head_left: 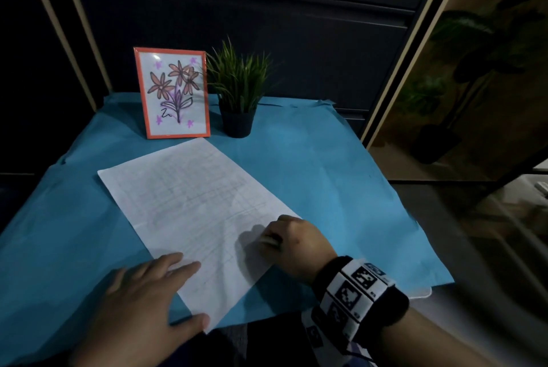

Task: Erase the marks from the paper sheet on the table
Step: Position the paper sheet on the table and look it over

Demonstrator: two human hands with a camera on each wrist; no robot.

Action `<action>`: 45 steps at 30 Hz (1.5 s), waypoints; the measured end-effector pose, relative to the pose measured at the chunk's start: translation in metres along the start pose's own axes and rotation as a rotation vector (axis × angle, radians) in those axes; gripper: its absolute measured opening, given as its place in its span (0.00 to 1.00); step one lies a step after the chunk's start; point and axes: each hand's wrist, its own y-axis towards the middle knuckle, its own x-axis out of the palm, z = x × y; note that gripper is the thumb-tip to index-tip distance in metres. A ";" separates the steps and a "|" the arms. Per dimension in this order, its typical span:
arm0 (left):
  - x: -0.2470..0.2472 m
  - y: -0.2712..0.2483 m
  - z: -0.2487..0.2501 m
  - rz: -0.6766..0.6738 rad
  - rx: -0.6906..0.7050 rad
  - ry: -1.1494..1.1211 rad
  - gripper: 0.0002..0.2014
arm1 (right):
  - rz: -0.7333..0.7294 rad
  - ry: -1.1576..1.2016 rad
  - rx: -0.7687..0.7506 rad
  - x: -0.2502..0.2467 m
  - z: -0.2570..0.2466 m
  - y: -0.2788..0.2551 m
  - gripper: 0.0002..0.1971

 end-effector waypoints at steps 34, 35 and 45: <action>-0.022 0.040 0.000 -0.006 0.012 0.198 0.39 | -0.005 0.032 0.279 -0.010 0.029 0.021 0.22; -0.021 0.040 -0.001 -0.005 0.015 0.190 0.40 | 0.008 0.024 0.274 -0.013 0.030 0.021 0.22; -0.020 0.036 -0.006 0.019 0.024 0.160 0.40 | -0.019 0.011 0.219 -0.002 0.018 0.018 0.21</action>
